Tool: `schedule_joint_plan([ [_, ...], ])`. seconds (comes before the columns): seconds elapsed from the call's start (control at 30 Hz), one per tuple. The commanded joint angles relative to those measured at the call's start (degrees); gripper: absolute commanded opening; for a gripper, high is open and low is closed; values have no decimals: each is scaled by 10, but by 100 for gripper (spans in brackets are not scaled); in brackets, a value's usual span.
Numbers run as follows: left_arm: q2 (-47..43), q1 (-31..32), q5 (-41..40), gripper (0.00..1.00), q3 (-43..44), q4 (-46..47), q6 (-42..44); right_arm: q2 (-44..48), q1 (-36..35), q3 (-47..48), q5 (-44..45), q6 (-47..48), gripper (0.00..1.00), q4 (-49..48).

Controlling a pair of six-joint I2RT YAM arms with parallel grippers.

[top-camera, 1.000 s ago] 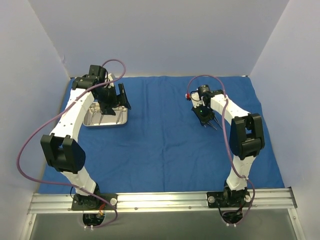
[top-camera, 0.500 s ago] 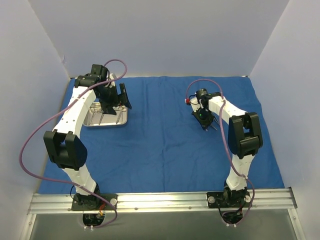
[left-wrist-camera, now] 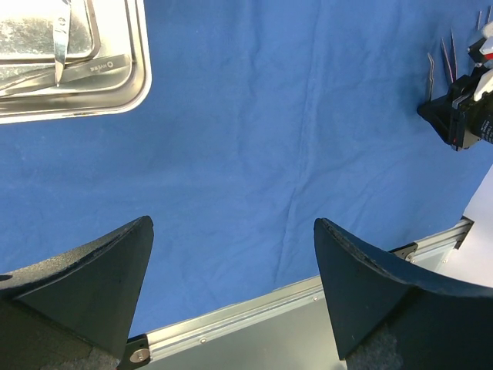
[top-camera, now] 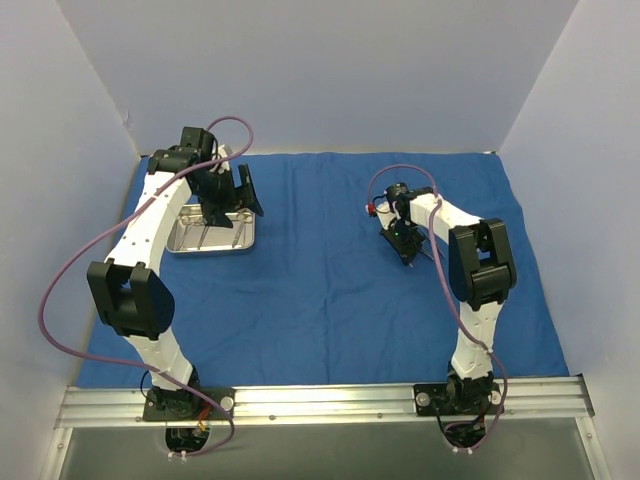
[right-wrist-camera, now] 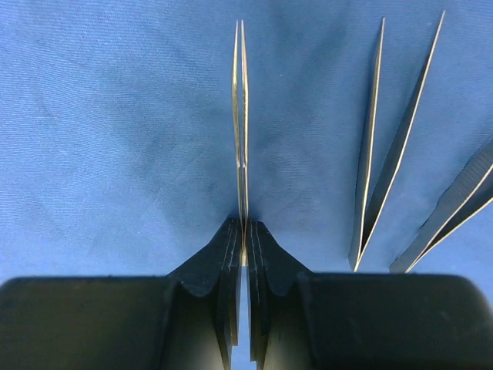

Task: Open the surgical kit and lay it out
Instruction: Place the medical item in the surgical kit.

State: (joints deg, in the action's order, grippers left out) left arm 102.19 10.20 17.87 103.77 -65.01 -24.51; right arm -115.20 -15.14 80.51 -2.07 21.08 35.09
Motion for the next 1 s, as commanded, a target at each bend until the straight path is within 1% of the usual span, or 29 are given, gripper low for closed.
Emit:
schedule_joint_plan([
  [0.0, 2, -8, 9, 94, 24, -6, 12, -7, -2, 17, 11, 3, 5, 25],
  [0.2, 9, -9, 14, 94, 24, -6, 10, -6, -2, 14, 11, 0, 15, 26],
  [0.37, 11, -11, -23, 94, 32, -22, 10, -1, -1, 14, 9, -1, 20, 22],
  [0.43, 13, -12, -27, 94, 36, -20, 9, 2, -1, 19, 7, -2, 25, 23],
  [0.5, 17, -12, -34, 94, 40, -18, 12, 13, -1, 36, -5, -5, 30, 24],
  [0.57, 27, -13, -43, 94, 53, -17, 14, 35, -1, 60, -14, -16, 32, 25],
  [0.6, 31, -13, -49, 94, 57, -16, 16, 43, -1, 68, -19, -20, 35, 24],
  [0.67, 52, -13, -70, 94, 74, -19, 27, 71, -1, 82, -32, -26, 38, 17],
  [0.7, 62, -13, -104, 95, 80, -25, 32, 80, -1, 88, -49, -39, 40, 13],
  [0.77, 89, -13, -127, 100, 95, -26, 58, 112, -1, 86, -69, -51, 41, -3],
  [0.8, 99, -13, -156, 91, 100, -26, 64, 124, -2, 73, -86, -63, 43, -9],
  [0.9, 138, -17, -213, 88, 106, -25, 84, 173, -2, 45, -109, -78, 43, -36],
  [0.93, 153, -20, -240, 82, 106, -19, 90, 183, -1, 30, -110, -82, 43, -40],
  [0.97, 158, -28, -253, 81, 103, -13, 104, 200, -1, 24, -108, -83, 43, -41],
])
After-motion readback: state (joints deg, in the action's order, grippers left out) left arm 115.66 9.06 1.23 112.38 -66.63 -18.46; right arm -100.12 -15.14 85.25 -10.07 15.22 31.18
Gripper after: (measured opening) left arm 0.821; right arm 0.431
